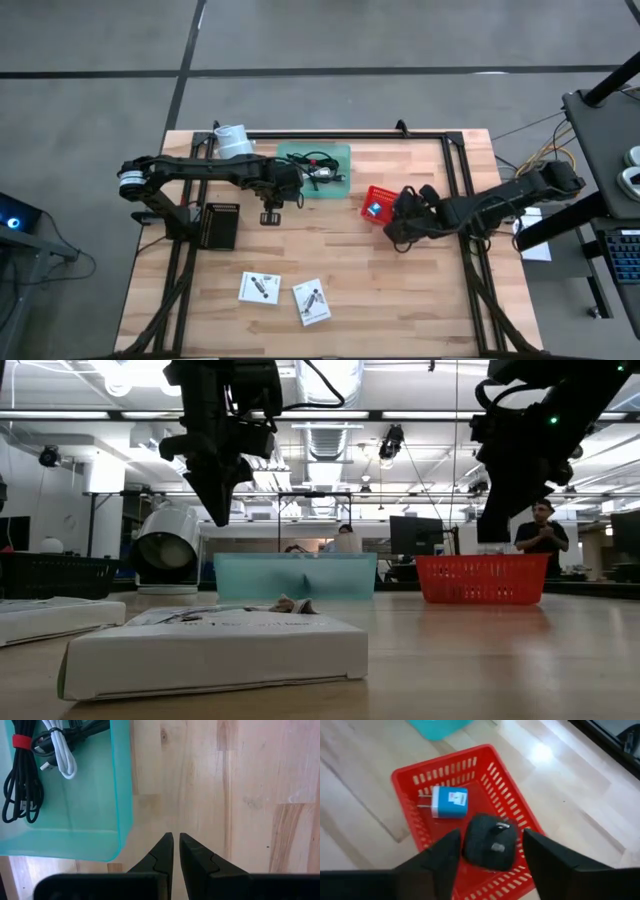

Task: Pick and place items into bin
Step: Put the black charger adapter into the red basket, then put the left card reader box into the black basket

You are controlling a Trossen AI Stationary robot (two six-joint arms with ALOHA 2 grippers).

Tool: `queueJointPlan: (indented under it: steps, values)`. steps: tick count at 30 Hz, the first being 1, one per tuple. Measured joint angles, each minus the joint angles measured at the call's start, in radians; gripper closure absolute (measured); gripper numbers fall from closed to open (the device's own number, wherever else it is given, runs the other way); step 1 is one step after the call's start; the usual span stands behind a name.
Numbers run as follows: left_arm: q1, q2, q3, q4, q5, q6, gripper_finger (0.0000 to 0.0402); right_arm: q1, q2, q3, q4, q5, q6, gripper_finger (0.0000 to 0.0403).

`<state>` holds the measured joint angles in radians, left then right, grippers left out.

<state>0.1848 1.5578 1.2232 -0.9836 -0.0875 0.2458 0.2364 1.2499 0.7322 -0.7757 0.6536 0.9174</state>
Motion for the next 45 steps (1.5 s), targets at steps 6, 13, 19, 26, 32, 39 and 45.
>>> queueJointPlan:
  steps: [6,13,19,26,32,39,45]
  values:
    - [0.000,0.000,0.000,0.000,0.000,-0.001,0.0387,-0.004,0.002,0.000,0.000,0.001,-0.005,0.0145]
    - [0.003,-0.018,-0.002,0.012,0.009,0.078,0.0387,0.036,0.000,-0.015,0.199,0.232,-0.133,0.0145]
    - [0.017,-0.071,-0.001,0.123,0.101,0.080,0.0387,0.069,0.000,-0.139,0.830,0.278,-0.637,0.0166]
    - [0.016,-0.165,-0.059,0.282,0.258,0.074,0.0387,0.028,0.000,-0.361,1.623,-0.198,-1.087,0.0183]
    - [0.010,-0.229,-0.131,0.394,0.278,0.038,0.0387,0.010,0.000,-0.466,1.929,-0.243,-1.290,0.0184]
    - [-0.002,-0.223,-0.195,0.460,0.318,0.022,0.0382,0.007,0.000,-0.464,1.961,-0.243,-1.392,0.0184]
    - [-0.006,-0.157,-0.182,0.506,0.318,-0.124,0.0323,0.006,0.000,-0.427,1.934,-0.243,-1.455,0.0184]
